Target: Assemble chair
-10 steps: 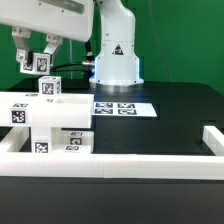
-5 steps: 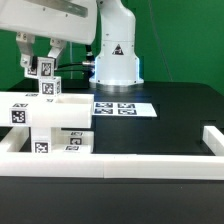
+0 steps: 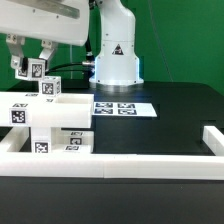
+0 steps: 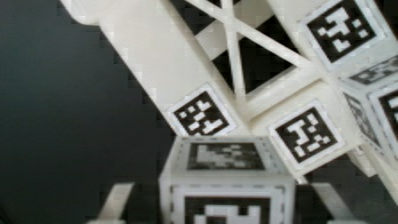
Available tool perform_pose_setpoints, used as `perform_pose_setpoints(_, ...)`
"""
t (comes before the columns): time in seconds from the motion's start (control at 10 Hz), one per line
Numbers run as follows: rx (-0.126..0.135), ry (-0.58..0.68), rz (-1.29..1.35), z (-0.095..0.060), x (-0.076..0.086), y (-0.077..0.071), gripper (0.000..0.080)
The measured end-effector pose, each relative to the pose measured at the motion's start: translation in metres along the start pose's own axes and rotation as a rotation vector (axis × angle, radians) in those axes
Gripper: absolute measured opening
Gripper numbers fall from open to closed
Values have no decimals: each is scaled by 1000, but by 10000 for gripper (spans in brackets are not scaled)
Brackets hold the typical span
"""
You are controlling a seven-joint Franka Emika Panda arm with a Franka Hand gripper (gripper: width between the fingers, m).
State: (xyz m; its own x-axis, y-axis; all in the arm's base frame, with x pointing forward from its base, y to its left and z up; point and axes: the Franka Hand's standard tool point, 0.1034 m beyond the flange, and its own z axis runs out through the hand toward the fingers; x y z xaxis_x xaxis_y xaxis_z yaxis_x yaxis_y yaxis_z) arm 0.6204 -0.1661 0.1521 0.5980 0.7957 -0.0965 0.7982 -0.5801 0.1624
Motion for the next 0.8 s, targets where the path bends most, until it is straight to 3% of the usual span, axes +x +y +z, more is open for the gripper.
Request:
perform_pose_setpoints(0.4, 17, -12, -21, 15, 10, -8, 288)
perform_pose_setpoints(0.8, 16, -11, -20, 16, 10, -8, 288)
